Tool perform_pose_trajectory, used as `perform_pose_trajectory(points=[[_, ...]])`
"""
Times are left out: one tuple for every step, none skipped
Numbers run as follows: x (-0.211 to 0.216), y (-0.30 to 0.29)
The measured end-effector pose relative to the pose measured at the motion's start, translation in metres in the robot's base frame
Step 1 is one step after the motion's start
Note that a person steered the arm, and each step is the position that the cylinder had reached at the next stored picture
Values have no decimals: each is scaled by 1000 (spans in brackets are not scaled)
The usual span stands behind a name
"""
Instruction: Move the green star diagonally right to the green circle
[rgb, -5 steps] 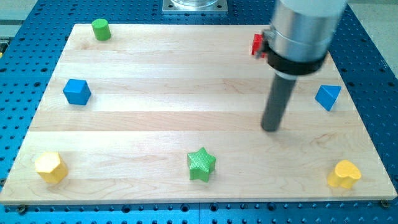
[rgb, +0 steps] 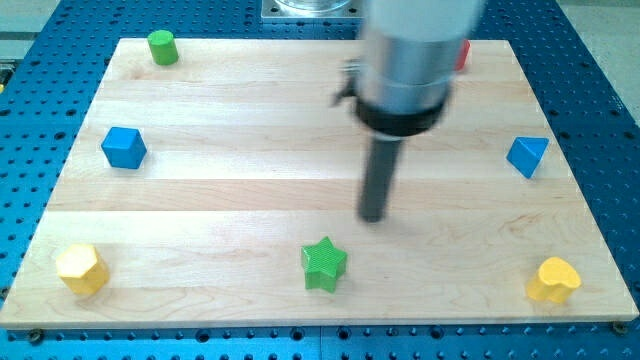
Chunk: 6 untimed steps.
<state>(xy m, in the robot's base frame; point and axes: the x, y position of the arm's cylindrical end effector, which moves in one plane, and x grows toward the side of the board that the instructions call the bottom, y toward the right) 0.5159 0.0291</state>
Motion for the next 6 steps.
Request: perform_pose_trajectory(points=[[48,35],[103,10],[77,-28],[33,-64],[-19,-73],[-85,-87]])
